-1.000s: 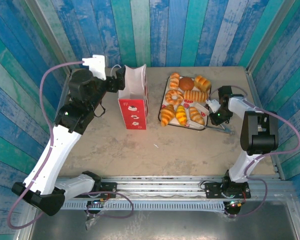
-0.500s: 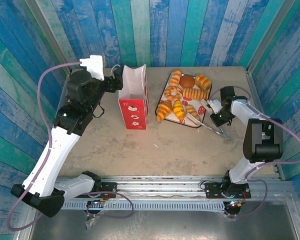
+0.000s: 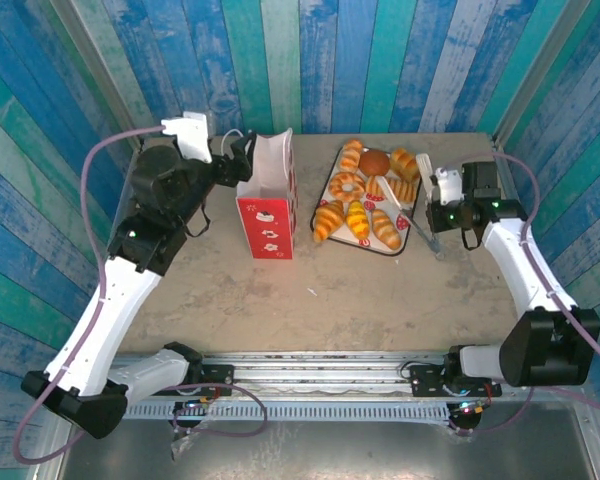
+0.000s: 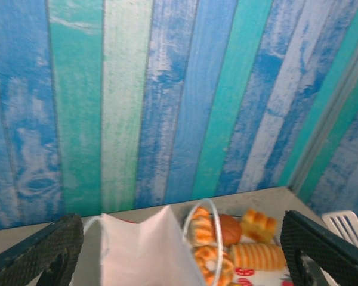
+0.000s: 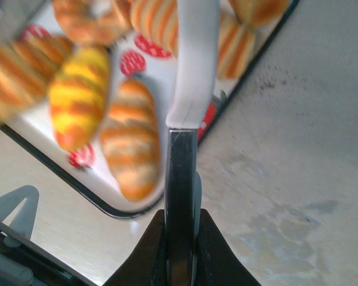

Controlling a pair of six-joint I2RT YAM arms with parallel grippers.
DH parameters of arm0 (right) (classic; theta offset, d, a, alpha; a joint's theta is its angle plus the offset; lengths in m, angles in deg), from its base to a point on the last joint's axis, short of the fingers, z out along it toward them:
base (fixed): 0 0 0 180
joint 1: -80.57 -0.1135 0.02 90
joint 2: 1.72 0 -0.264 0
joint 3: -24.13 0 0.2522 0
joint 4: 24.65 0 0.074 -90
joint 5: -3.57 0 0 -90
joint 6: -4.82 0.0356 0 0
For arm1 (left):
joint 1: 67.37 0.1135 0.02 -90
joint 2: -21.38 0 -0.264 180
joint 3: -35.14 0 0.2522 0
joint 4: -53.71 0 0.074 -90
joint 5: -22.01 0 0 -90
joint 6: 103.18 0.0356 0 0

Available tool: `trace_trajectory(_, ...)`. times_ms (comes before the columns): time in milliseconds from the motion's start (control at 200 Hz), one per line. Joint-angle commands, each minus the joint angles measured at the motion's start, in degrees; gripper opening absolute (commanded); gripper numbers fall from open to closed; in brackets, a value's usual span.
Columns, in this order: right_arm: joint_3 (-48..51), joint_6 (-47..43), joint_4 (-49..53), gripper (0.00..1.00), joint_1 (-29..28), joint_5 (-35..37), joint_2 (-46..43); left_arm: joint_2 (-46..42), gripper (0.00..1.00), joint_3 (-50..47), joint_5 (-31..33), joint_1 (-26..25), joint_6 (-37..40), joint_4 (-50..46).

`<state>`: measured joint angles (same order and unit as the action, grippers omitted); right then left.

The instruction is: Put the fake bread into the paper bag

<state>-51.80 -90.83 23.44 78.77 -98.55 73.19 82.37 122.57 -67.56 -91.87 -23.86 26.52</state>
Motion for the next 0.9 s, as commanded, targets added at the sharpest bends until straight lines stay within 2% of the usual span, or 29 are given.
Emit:
trace_trajectory(0, -3.1, 16.9, -6.1, 0.01, -1.1, -4.5, -1.9, 1.6, 0.87, -1.9, -7.9, -0.2, -5.4, 5.6)
trace_trajectory(140, -5.2, 29.2, -9.7, 0.01, -1.6, -6.3, -2.0, 5.0, 0.83, -2.9, -13.2, -1.5, -10.6, 9.1)
trace_trajectory(321, -6.6, 39.8, -12.9, 0.01, -2.1, -8.5, -1.6, 9.8, 0.83, -3.6, -13.5, -7.7, -14.8, 14.0)
trace_trajectory(481, -8.1, 41.2, -13.1, 0.01, -3.5, -9.1, -1.6, 17.7, 0.82, -1.9, -13.6, -12.5, -18.9, 18.1)
trace_trajectory(641, -9.1, 41.4, -12.4, 0.01, -4.3, -10.0, -2.1, 26.8, 0.78, 5.3, -14.2, -16.3, -19.5, 18.5)
trace_trajectory(892, -10.7, 39.6, -9.7, 0.01, -5.1, -10.0, -2.2, 37.3, 0.71, 13.6, -17.0, -19.3, -21.7, 17.6)
